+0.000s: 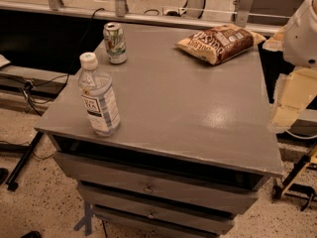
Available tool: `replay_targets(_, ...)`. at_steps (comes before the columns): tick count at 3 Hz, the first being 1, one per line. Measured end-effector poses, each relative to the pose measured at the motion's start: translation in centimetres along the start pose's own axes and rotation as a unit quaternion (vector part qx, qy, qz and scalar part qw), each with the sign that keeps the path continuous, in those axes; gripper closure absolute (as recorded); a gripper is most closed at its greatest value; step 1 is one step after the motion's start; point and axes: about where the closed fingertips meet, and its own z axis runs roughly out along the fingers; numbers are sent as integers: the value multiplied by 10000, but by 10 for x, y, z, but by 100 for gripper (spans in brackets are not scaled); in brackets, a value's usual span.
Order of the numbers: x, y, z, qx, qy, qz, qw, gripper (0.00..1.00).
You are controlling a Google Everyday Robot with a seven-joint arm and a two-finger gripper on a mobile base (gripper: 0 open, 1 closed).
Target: Knock 7up can over
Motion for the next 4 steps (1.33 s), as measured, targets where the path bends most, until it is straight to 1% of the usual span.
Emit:
replay_targets(1, -1, -1, 0, 22, -12, 0, 10000, 0)
replay_targets(2, -20, -23, 20, 200, -163, 26, 9997, 0)
replay_targets(3, -73, -76, 69, 369, -780, 221, 9960, 0)
replay_targets(4, -133, -115, 105, 311, -1475, 473, 9874, 0)
